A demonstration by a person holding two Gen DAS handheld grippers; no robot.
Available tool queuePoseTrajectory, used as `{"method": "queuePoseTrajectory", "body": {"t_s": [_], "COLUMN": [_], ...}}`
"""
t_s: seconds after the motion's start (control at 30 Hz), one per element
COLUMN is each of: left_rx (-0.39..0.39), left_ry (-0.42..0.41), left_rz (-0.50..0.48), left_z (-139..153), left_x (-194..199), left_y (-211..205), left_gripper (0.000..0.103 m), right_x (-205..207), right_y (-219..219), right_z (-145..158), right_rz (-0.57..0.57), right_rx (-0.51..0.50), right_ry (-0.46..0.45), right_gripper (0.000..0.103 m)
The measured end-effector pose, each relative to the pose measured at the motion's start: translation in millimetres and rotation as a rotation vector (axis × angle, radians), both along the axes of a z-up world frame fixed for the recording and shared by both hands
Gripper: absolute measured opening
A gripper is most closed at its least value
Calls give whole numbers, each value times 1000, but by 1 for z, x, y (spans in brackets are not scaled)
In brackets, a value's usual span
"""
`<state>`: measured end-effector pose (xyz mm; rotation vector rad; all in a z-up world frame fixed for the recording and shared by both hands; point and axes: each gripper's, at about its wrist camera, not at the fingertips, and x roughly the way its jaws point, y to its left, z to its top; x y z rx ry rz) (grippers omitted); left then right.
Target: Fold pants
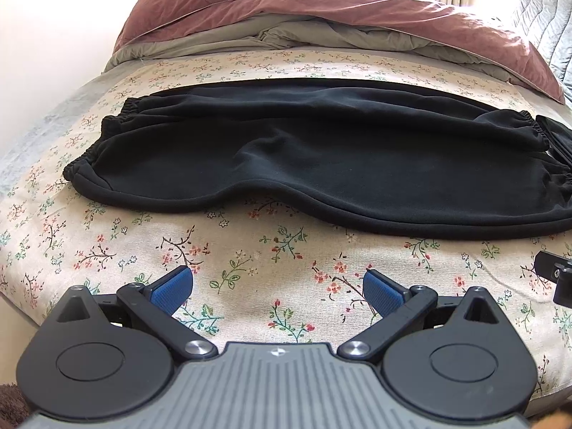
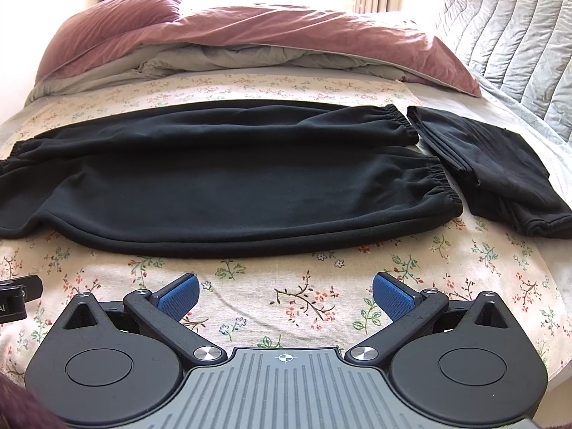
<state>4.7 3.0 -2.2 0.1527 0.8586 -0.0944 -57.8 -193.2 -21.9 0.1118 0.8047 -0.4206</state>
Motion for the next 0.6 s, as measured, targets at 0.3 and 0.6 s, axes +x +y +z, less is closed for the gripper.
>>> {"method": "queuePoseTrajectory", "body": {"t_s": [0.3, 0.6], "left_rx": [-29, -58], "left_ry": [-36, -40], "left_rz": [-1, 3], "left_z": [3, 12], "left_x": [18, 64], "left_y": [17, 53], "left_gripper": [103, 103], "right_x": [9, 33], "right_y": [-6, -48], "right_z": [-3, 11], "right_rz": [45, 52], "right_rx": [-124, -53], "right_ry": [-3, 37], "right_gripper": [103, 103]}}
